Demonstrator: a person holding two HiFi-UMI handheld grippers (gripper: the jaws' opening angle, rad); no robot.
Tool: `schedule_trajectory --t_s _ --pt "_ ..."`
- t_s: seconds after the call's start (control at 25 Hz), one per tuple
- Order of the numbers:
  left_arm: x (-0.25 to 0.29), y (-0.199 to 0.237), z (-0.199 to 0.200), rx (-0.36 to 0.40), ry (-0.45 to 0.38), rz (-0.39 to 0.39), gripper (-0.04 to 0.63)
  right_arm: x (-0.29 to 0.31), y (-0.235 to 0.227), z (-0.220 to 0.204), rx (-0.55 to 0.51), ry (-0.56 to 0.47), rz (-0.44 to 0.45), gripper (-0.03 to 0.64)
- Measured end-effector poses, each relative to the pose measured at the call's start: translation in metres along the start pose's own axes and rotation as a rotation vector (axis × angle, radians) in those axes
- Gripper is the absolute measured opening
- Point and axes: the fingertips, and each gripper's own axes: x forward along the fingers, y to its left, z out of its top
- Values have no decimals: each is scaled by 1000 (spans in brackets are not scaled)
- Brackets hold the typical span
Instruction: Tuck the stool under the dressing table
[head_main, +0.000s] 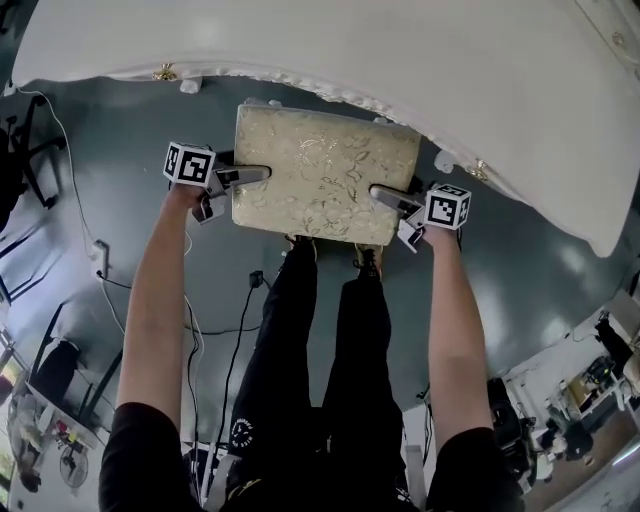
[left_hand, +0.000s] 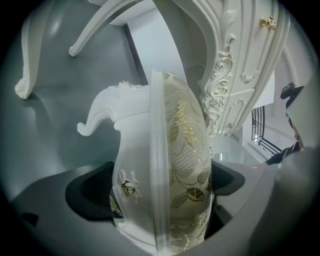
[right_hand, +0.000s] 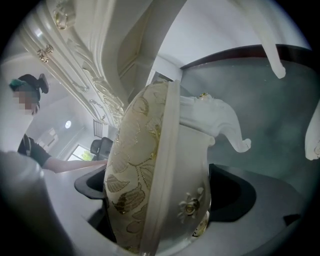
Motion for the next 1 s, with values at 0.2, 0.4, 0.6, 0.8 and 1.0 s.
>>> schedule_trajectory --t_s 0.2,0.4,0.6,0.8,1.0 --pt "3 -1 9 16 11 5 561 -3 -2 1 13 -42 -11 603" --pt "3 -1 13 33 19 14 563 -2 -2 -1 14 -56 -17 603" --pt "3 0 16 42 19 19 566 -3 -2 -6 21 -68 -27 603" --pt "8 6 14 41 29 26 568 -1 -10 -10 31 -78 -31 603" --pt "12 10 14 40 27 35 571 -2 -15 -12 42 -89 -36 603"
